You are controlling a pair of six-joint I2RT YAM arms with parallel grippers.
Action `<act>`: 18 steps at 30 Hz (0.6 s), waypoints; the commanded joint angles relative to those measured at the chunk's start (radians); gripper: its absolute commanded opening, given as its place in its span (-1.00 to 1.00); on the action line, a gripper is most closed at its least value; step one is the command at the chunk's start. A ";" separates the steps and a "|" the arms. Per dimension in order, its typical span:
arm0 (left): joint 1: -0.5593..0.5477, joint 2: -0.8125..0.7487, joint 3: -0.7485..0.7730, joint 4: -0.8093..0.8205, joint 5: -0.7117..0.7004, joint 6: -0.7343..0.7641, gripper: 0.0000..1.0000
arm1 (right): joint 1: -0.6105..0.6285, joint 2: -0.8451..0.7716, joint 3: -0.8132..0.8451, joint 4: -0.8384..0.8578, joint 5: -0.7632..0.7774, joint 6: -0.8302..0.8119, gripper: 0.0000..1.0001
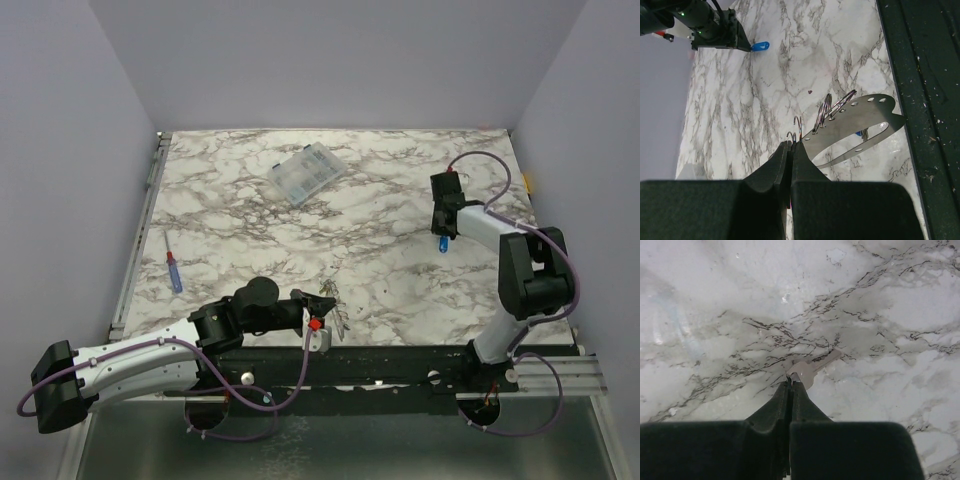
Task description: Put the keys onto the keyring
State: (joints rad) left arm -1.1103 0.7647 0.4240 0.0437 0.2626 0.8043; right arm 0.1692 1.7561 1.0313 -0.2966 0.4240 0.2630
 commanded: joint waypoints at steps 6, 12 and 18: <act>-0.007 -0.016 -0.013 0.038 0.023 -0.004 -1.00 | 0.039 -0.185 -0.043 0.043 -0.145 -0.029 -0.99; -0.006 -0.019 -0.013 0.038 0.011 -0.001 -1.00 | 0.075 -0.295 -0.108 0.112 -0.293 -0.058 -0.99; -0.004 -0.026 -0.013 0.030 -0.015 0.005 -1.00 | 0.136 -0.418 -0.143 0.171 -0.504 -0.078 -0.99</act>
State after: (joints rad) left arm -1.1103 0.7570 0.4213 0.0437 0.2604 0.8047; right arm 0.2722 1.4200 0.9031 -0.2020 0.1169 0.2138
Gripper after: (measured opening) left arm 0.017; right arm 0.017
